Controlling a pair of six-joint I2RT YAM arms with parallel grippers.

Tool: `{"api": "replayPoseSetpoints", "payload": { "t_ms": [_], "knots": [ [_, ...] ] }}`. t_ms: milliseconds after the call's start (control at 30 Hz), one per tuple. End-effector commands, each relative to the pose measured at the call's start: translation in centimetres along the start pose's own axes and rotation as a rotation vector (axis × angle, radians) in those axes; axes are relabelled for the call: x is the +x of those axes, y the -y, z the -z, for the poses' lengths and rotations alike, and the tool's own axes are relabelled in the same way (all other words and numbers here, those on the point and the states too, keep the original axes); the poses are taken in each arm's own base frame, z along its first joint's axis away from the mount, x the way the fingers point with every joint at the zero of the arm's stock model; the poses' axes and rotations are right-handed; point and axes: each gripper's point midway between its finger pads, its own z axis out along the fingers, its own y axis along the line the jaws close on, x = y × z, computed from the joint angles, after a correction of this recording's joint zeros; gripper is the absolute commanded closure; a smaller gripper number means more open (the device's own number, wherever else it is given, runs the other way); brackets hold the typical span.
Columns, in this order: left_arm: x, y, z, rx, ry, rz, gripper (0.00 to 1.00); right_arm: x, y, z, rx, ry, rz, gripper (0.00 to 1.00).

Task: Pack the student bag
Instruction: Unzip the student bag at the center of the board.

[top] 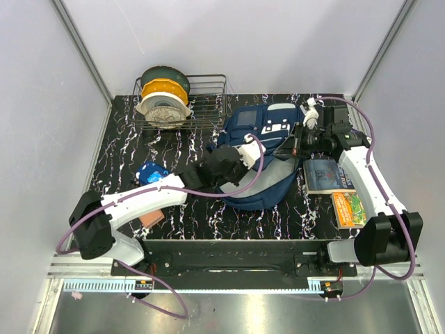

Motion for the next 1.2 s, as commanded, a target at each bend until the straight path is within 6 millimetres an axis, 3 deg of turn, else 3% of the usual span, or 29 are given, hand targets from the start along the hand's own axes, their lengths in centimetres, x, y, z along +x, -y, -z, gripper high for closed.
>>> {"api": "replayPoseSetpoints", "payload": {
  "t_ms": [0,100,267,367,433,500,633,800,967,1167],
  "knots": [
    [-6.8,3.2,5.0,0.149,0.204,0.060,1.00,-1.0,3.0,-1.4,0.146,0.005,0.045,1.00],
    [-7.7,5.9,6.6,0.235,0.220,0.062,1.00,-0.9,3.5,-1.5,0.194,-0.009,0.050,0.99],
    [-7.0,7.8,6.6,0.272,0.154,0.046,1.00,-1.2,3.3,-1.6,0.193,0.004,0.061,0.98],
    [-7.2,7.3,6.3,0.227,0.152,0.044,1.00,-0.8,4.1,-2.6,0.195,-0.021,0.042,0.95],
    [-6.7,6.3,5.5,0.164,0.138,0.041,0.97,-0.2,5.8,-3.2,0.245,-0.040,0.007,0.95],
    [-5.1,5.3,3.8,0.092,0.081,0.017,0.94,-0.2,7.3,-3.5,0.296,-0.014,-0.007,0.93],
    [-2.7,3.1,0.8,0.029,0.008,0.087,1.00,-1.0,8.6,-4.4,0.322,0.037,-0.022,0.91],
    [-2.7,-0.3,-0.6,-0.013,0.026,0.206,1.00,-2.7,11.6,-5.4,0.423,0.067,0.004,0.91],
    [-4.3,0.6,-1.1,0.059,0.064,0.207,1.00,-5.5,12.7,-6.7,0.455,0.082,0.050,0.91],
    [-5.4,3.0,-1.3,0.155,0.079,0.193,1.00,-5.7,13.2,-10.8,0.462,-0.032,0.115,0.91]
  ]
}}
